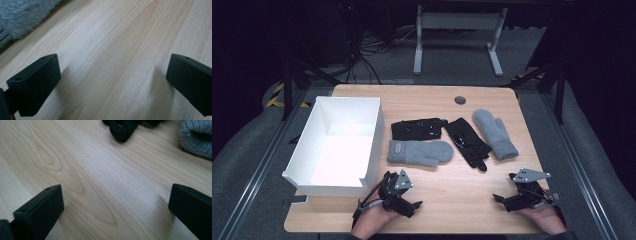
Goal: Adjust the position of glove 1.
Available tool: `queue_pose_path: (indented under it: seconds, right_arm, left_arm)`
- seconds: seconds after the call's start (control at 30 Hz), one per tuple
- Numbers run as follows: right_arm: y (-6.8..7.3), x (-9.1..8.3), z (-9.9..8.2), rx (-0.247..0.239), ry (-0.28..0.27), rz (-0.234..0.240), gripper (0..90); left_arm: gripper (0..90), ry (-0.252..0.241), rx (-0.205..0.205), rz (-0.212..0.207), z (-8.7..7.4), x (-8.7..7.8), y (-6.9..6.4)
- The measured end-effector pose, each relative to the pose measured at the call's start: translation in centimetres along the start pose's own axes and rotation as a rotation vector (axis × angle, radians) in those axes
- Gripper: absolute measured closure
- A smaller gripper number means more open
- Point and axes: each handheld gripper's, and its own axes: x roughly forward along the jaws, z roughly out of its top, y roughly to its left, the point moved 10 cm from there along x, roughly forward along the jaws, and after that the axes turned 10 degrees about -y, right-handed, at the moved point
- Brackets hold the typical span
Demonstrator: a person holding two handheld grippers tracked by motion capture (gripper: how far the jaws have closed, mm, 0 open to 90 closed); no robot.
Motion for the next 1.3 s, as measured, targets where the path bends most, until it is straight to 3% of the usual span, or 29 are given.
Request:
queue_pose_path:
  seconds: [0.3,0.73,1.13,1.3]
  right_arm:
    - [0.0,0.0,0.0,-0.002,0.003,-0.002,0.3]
    - [0.2,-0.4,0.1,0.01,0.049,0.024,4.1]
    - [-0.8,-0.5,1.9,-0.005,0.032,-0.013,4.6]
    - [-1.8,-0.7,3.1,0.012,0.005,-0.039,5.3]
  left_arm:
    - [0.1,0.0,0.0,-0.001,0.0,0.0,0.0]
    - [0.3,0.003,-0.002,-0.005,-0.1,-0.1,0.0]
    - [0.3,-0.003,-0.003,-0.005,-0.1,-0.1,0.0]
    - [0.3,-0.003,-0.003,-0.006,-0.1,-0.1,0.0]
